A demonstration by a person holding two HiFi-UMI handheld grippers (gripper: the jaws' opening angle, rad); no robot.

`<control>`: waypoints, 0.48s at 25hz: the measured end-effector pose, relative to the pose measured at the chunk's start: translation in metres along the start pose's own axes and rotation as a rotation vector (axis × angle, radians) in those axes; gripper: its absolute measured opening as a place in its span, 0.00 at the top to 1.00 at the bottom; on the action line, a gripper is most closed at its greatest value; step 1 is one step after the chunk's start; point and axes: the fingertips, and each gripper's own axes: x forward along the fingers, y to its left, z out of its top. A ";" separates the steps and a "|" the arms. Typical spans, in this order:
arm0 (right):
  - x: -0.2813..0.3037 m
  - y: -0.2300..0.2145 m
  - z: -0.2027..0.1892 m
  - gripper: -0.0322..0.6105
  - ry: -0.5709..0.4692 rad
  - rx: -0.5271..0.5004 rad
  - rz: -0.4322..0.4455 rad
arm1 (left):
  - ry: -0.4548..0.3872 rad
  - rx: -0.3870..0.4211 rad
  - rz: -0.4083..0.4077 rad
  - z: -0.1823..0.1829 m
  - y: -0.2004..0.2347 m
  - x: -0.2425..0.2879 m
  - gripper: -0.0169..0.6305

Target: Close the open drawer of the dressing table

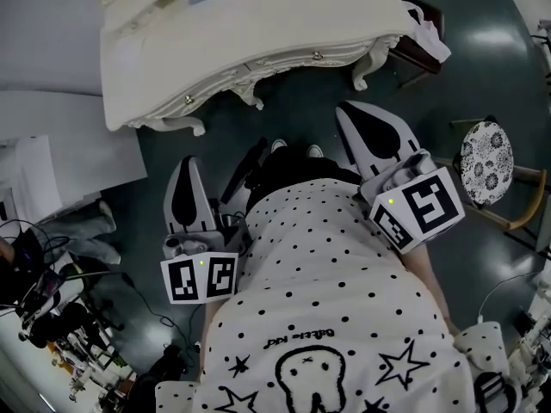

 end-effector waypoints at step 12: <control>0.000 -0.001 0.000 0.94 0.000 0.009 0.001 | 0.003 0.004 0.007 0.001 0.001 0.000 0.96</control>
